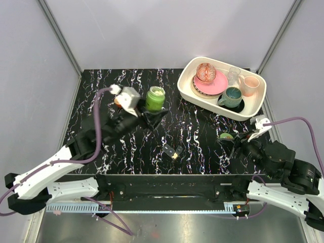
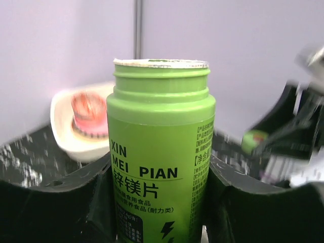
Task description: Sort the pills into containers
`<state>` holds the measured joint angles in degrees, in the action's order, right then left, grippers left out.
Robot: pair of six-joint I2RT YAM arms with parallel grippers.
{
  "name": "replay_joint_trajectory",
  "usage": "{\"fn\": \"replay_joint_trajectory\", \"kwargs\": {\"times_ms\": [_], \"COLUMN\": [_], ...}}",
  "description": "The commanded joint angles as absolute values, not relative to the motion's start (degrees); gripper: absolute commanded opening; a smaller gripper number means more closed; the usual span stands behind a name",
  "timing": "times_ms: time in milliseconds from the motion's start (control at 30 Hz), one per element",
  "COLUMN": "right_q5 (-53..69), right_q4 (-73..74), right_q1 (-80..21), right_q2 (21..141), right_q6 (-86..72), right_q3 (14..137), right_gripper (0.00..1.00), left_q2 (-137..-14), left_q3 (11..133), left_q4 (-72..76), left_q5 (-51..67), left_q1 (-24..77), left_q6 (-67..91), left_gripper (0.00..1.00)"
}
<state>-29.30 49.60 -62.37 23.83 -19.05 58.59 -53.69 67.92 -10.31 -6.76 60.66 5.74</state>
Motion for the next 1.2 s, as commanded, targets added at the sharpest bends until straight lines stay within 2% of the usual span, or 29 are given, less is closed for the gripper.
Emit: {"fn": "replay_joint_trajectory", "kwargs": {"times_ms": [0,300,467,600,767,1167], "right_q5": [-30.94,-31.11,-27.70,-23.13,-12.68,-2.55], "right_q4": [47.55,42.73,34.13,29.45,21.38,17.49], "right_q1": [-62.67,-62.67,-62.67,-62.67,-62.67,-62.58], "right_q2": [23.03,25.57,30.92,35.32,39.11,44.03], "right_q6": [-18.54,-19.60,-18.37,-18.28,-20.30,-23.47], "right_q3": [60.82,63.45,69.25,75.83,78.05,81.48], "right_gripper": [0.00,0.00,0.02,0.02,0.03,0.04], "left_q2": [-50.72,-45.09,-44.74,-47.19,-51.14,-59.06], "left_q3": [68.57,62.75,61.88,61.79,62.14,67.59], "left_q4": [12.28,10.21,3.17,1.14,2.20,2.72], "left_q5": [-12.66,-14.24,-5.83,5.08,13.25,14.24], "left_q1": [60.38,60.38,60.47,60.64,63.71,71.63], "left_q6": [4.74,8.25,12.82,16.51,17.84,15.47], "left_gripper": [0.00,0.00,0.00,0.00,0.00,0.00]}}
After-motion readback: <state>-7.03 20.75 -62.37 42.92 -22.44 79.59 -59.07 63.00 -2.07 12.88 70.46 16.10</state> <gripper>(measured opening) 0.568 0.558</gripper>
